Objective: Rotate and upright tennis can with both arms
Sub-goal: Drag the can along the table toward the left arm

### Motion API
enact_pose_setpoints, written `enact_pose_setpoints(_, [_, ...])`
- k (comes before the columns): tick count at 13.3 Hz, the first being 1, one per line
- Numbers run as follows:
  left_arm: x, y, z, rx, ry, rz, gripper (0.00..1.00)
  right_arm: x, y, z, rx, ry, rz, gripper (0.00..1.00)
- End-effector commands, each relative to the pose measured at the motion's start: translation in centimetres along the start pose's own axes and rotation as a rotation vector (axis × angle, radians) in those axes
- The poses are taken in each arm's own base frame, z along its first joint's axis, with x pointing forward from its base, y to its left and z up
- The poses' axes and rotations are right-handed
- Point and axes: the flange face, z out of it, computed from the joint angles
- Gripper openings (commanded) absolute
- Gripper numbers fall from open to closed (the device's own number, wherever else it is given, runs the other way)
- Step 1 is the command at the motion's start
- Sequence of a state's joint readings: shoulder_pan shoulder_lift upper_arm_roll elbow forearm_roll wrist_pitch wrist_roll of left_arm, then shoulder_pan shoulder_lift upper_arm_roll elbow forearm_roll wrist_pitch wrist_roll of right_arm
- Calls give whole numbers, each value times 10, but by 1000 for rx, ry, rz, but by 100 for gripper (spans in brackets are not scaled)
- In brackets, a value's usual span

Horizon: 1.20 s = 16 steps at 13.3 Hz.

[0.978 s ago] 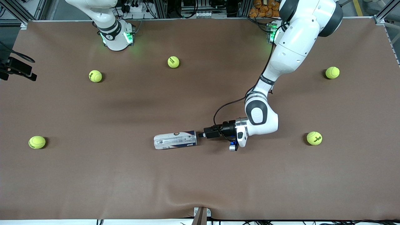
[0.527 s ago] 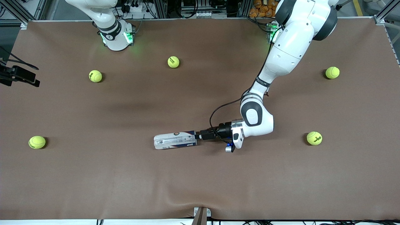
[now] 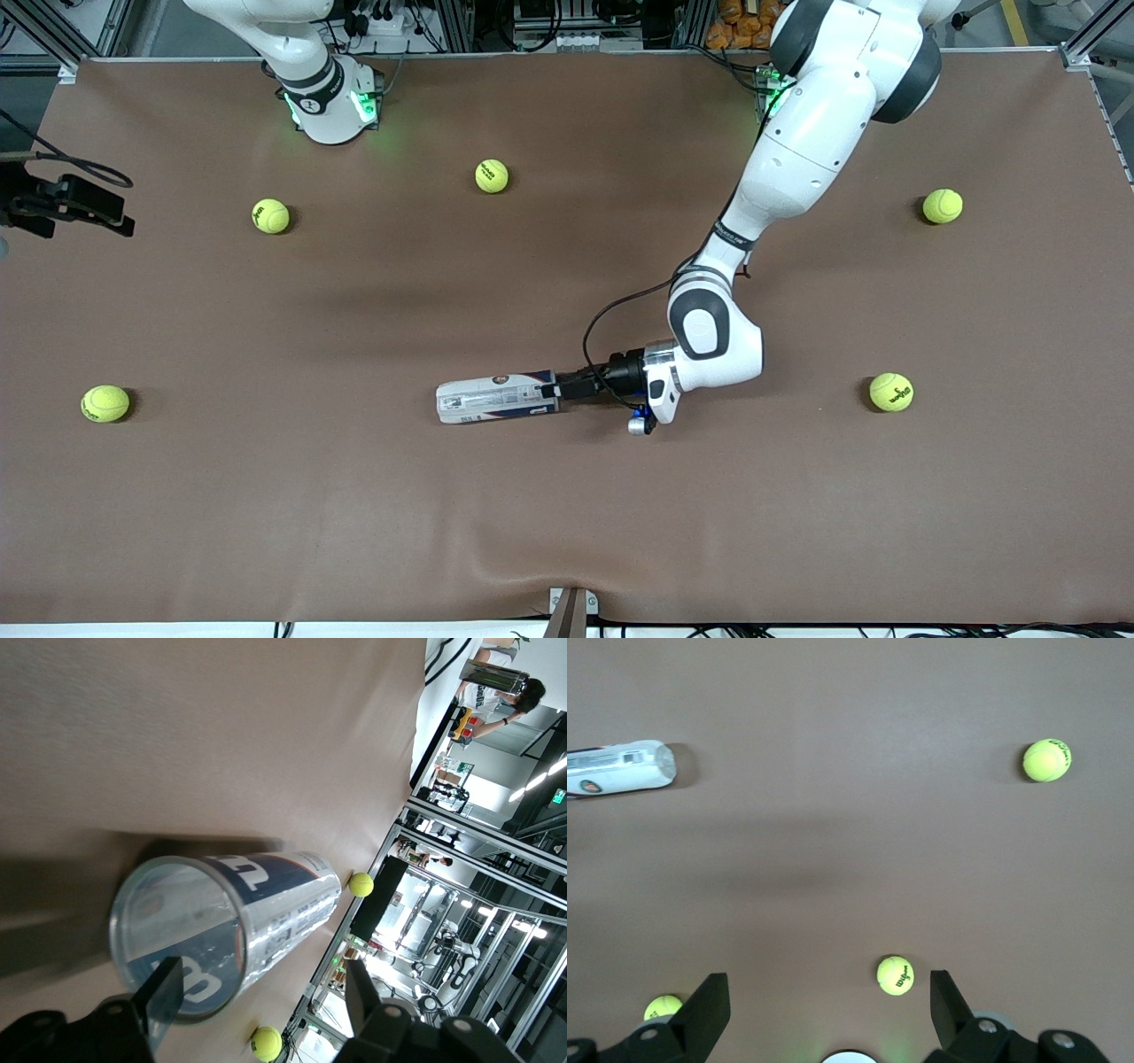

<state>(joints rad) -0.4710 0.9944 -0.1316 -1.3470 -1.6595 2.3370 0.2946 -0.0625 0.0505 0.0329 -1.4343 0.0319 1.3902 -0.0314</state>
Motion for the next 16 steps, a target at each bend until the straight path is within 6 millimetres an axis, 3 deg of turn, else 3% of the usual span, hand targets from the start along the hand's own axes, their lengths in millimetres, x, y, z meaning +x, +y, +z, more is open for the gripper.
enact_pose_setpoints(1, [-1,8,17,-18,32,16,76,-23,-6,1,60,21,16,100])
enact_pose_setpoints(4, [-7,10,24,-9,36,22,51,-27,-8,-1,56,34,17,100])
enact_pose_setpoints(5, [-5,11,22,-7,40,15,38,-29,-7,-3,46,36,18,100])
enact_pose_setpoints(7, [-1,22,13,-4,53,12,3,-30,-3,-2,46,32,24,100])
enact_pose_setpoints(10, [1,57,-9,61,71,79,0,-30,-4,-3,46,30,24,100])
enact_pose_setpoints(12, [-1,101,-35,163,78,205,0,-30,-2,-2,46,26,27,100])
enact_pose_setpoints(14, [7,144,-85,295,123,353,0,-31,-1,-1,47,15,28,100])
enact_pose_setpoints(16, [-6,178,-123,357,57,319,0,-32,-3,-1,41,10,26,100])
